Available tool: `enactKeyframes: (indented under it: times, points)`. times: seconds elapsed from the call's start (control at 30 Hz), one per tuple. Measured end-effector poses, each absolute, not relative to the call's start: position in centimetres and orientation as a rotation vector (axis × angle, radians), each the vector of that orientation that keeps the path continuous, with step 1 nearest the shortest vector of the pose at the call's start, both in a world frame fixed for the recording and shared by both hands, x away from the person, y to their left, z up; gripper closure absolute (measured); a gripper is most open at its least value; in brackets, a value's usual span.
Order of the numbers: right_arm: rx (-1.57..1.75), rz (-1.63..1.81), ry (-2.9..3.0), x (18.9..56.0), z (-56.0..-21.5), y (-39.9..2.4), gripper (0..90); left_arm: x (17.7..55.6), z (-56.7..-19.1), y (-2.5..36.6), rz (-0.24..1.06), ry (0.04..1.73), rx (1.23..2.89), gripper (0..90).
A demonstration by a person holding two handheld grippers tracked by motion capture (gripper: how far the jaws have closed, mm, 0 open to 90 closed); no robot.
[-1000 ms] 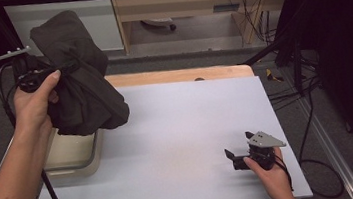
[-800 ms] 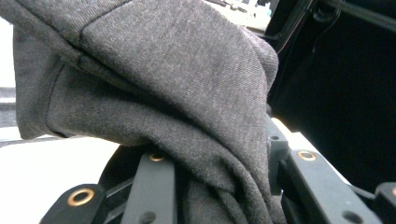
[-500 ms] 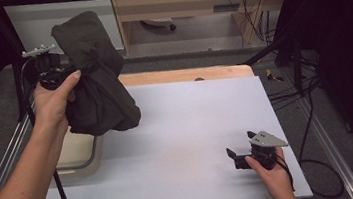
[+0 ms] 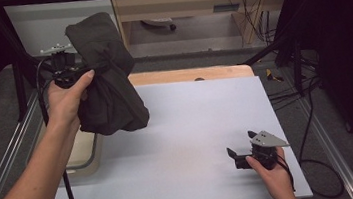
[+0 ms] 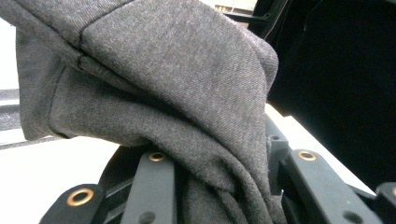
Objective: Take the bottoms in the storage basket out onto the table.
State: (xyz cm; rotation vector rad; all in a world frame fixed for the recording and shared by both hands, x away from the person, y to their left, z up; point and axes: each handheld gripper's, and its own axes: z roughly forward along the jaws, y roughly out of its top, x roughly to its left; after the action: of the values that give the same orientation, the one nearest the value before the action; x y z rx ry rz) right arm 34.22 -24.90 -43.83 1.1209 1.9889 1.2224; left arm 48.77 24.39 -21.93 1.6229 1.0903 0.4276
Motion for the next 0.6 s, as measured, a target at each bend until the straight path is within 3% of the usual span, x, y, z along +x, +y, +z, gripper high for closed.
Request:
enactKeyframes:
  times: [0.6]
  points:
    - [1.127,1.243,1.975,34.2,-43.8,-24.9,2.9,51.0,-24.9,23.0,0.428,1.13,1.627,65.3]
